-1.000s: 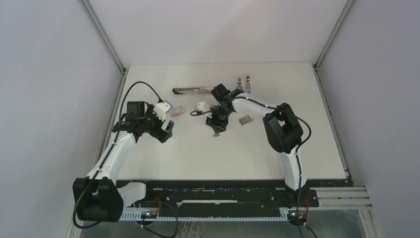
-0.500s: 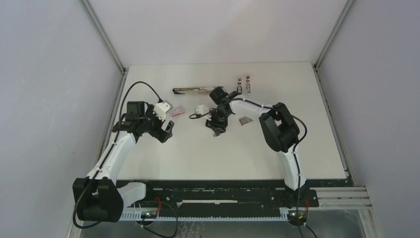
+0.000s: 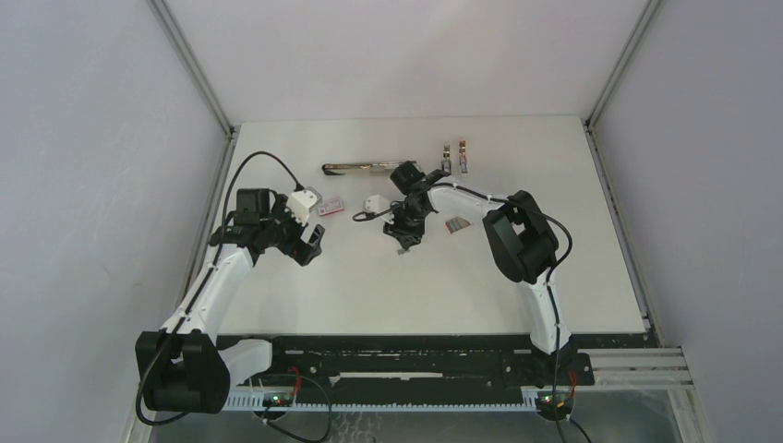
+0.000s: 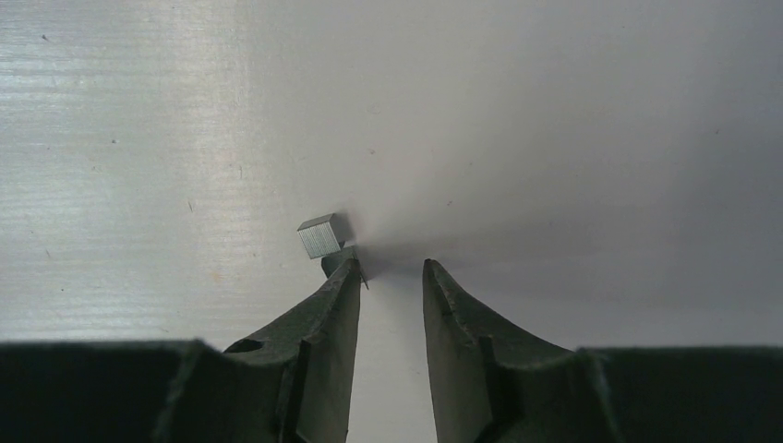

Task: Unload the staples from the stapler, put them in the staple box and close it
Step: Pick up the staple from the center of the board.

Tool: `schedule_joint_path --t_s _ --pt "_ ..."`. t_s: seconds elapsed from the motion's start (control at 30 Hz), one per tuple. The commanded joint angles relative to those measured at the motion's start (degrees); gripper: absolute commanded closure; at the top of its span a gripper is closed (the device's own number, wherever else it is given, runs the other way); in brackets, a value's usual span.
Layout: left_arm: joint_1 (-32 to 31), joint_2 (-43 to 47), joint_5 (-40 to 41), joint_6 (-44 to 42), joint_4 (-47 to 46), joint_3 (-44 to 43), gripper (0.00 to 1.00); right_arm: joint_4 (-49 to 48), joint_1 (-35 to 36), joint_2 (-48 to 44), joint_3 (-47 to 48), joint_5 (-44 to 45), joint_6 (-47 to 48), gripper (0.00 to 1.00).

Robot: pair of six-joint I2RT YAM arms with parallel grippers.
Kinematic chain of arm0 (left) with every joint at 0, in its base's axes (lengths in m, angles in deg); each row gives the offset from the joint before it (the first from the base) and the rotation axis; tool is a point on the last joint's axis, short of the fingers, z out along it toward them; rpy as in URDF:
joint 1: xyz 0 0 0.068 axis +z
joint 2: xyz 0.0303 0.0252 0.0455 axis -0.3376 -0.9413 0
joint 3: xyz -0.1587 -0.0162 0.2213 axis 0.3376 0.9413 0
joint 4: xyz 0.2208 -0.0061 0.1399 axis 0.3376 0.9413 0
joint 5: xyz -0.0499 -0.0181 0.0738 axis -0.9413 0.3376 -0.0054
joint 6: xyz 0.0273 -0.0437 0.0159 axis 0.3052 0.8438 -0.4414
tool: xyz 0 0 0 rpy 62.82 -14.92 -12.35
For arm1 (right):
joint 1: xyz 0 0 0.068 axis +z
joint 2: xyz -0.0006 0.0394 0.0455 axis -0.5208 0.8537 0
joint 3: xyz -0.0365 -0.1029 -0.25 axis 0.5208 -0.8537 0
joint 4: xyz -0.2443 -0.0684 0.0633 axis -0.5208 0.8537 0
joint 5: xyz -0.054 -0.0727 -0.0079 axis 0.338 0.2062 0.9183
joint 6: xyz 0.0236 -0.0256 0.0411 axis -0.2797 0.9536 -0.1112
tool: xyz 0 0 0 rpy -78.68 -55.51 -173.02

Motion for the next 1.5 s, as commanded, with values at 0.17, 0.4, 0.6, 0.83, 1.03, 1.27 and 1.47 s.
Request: schedule_joint_path --t_s 0.17,0.4,0.6,0.83,1.03,1.27,1.47 --pt "0.7 0.5 -0.8 -0.8 -0.3 -0.3 0.0 0.6 0.5 0.4 0.4 -2.0 2.3 0.72" --pt "0.6 0.5 -0.8 -0.8 -0.1 -0.5 0.0 1.4 0.4 0.2 0.6 -3.3 2.5 0.7" --pt "0.6 0.4 -0.8 -0.8 -0.2 -0.4 0.0 1.9 0.3 0.3 1.1 -3.8 2.3 0.75" --pt "0.6 0.3 -0.8 -0.8 -0.2 -0.5 0.0 3.0 -0.1 1.0 2.3 -4.0 1.6 0.91" --pt "0.6 0.4 -0.8 -0.8 -0.2 -0.5 0.0 2.1 -0.9 0.4 2.5 -4.4 -0.8 1.0" --pt "0.7 0.2 -0.7 -0.8 -0.2 -0.5 0.0 0.5 -2.2 -1.3 2.1 -5.4 -3.8 1.0" --pt "0.6 0.2 -0.7 -0.8 -0.2 -0.6 0.0 -2.6 -4.7 -3.3 2.1 -3.1 -11.6 1.0"
